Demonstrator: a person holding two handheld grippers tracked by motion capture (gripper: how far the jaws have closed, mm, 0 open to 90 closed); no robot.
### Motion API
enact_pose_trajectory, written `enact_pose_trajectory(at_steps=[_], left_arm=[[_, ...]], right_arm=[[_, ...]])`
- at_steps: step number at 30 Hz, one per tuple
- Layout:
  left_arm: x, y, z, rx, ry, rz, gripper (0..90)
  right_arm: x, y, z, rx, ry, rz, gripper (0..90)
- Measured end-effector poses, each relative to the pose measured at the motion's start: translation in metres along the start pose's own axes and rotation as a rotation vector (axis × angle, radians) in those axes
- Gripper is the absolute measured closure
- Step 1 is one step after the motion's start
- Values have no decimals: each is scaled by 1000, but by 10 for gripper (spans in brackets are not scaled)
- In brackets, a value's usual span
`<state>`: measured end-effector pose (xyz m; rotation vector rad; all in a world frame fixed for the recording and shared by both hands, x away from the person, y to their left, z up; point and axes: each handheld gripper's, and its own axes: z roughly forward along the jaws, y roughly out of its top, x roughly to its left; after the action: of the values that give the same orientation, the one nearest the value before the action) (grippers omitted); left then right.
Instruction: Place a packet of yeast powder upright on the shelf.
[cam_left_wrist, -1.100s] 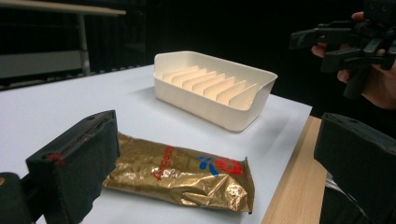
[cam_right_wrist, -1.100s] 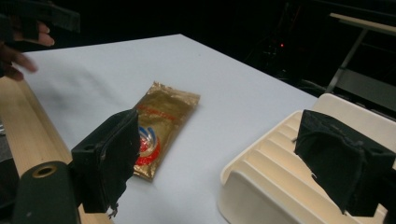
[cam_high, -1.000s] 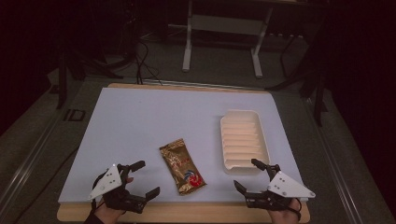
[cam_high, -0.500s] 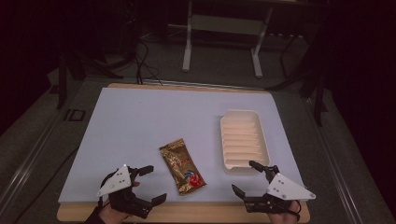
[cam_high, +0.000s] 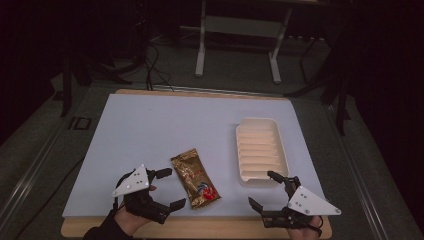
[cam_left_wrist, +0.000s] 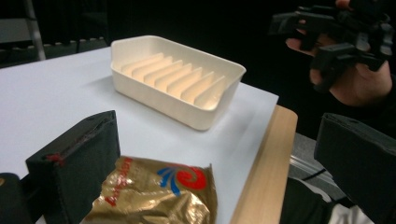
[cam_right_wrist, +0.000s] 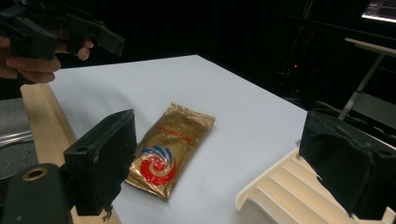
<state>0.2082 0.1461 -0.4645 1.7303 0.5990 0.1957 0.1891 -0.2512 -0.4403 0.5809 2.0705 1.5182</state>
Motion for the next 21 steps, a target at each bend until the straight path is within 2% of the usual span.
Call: enact_pose_trajectory(at_steps=[6,8,11,15,16,21], left_arm=[[13,9,5,4,41,3,7],[18,11,6,9,58,7,8],[29,15,11,21,66,2,8],[37,14,17,26,77,-16,8],[42,13,22,38,94,-13,8],[54,8,30,66,127,-28,13]], right_arm=[[-1,0,2,37,10,24,112],[0,1,2,25,17,34,111],[2,3,1,4,28,22,108],[5,3,3,1,31,12,107],[5,2,4,5,36,15,107],[4,2,4,6,32,30,107]])
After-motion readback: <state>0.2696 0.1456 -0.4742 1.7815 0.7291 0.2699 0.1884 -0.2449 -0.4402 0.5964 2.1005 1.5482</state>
